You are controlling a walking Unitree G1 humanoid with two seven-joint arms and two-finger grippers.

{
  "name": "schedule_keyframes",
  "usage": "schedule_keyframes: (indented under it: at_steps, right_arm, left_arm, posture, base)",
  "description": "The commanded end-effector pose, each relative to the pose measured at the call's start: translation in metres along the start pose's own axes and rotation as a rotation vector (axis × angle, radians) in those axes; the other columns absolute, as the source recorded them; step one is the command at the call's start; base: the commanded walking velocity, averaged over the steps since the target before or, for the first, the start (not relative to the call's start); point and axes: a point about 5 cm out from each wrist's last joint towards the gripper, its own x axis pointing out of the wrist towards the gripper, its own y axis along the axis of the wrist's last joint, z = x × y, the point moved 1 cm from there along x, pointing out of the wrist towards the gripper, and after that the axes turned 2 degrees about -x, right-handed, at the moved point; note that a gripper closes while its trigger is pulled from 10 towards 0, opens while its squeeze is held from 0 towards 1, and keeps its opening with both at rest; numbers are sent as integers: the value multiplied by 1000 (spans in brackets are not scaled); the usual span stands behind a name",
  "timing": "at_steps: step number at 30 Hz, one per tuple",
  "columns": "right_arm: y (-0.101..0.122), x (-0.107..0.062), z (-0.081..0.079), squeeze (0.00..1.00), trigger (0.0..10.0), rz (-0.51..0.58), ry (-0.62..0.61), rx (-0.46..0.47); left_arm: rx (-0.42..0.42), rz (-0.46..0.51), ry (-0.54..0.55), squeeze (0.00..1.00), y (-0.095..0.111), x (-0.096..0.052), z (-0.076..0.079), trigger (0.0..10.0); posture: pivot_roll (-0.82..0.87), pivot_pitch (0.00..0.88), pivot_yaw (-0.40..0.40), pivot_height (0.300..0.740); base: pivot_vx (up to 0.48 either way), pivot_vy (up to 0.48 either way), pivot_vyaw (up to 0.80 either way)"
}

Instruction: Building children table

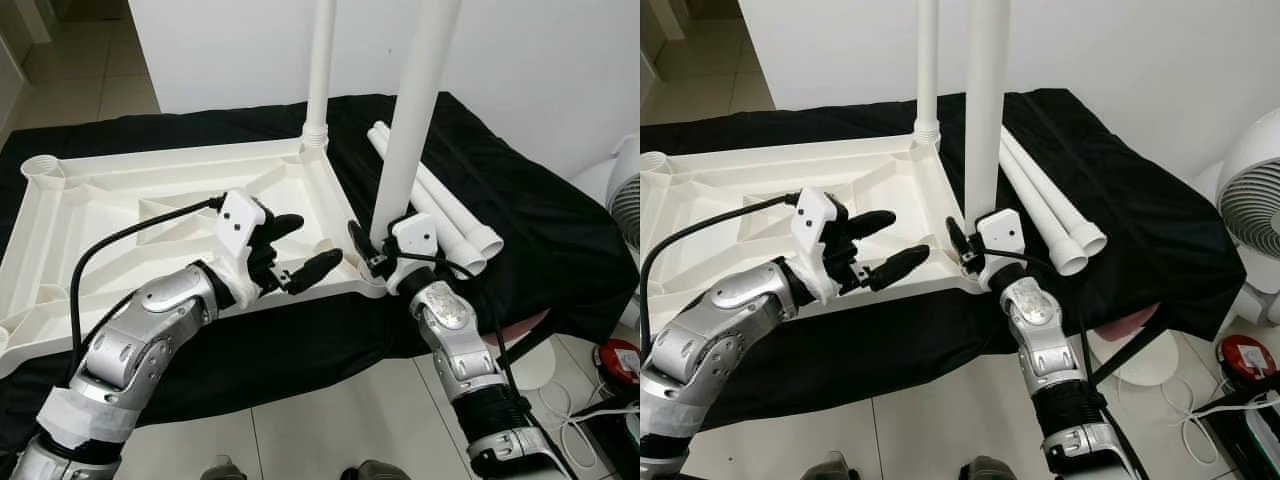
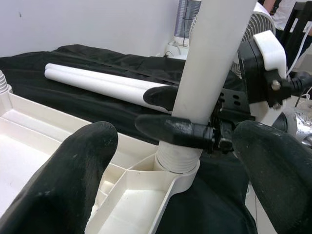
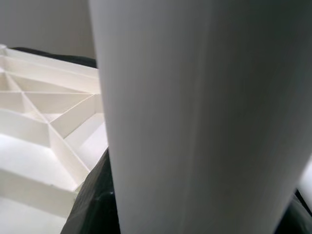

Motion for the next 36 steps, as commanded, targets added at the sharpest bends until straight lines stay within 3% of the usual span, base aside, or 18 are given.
schedule_keyframes:
  at_steps: [1, 8, 13, 18, 28, 36]
  right_arm:
    - [-40, -18, -16, 0, 10000, -179, 97, 37]
    - [-45, -16, -11, 0, 10000, -187, 57, 115]
    - [-45, -8, -9, 0, 10000, -162, -28, 268]
    - [-50, -8, -10, 0, 10000, -142, -88, 362]
    - [-50, -14, -11, 0, 10000, -115, -123, 378]
    - [-55, 2, 4, 0, 10000, -248, -162, 394]
  left_arm:
    - [1, -12, -159, 0, 0, 0, 12, 10000]
    - [-7, -8, -158, 0, 0, 0, 13, 10000]
    - [-13, -5, -163, 0, 1, 1, 14, 10000]
    - [-13, -2, -159, 0, 1, 1, 14, 10000]
    - [-14, 4, -152, 0, 3, 1, 14, 10000]
    - [-8, 11, -152, 0, 4, 3, 13, 10000]
  posture:
    - [28, 32, -11, 740]
    - [25, 36, -7, 740]
    - [27, 39, -6, 740]
    - [34, 39, -8, 740]
    - [35, 36, -8, 740]
    - [36, 18, -11, 740]
  base:
    - [0, 0, 0]
    - [0, 0, 0]
    - [0, 0, 0]
    - [0, 0, 0]
    - [0, 0, 0]
    - [0, 0, 0]
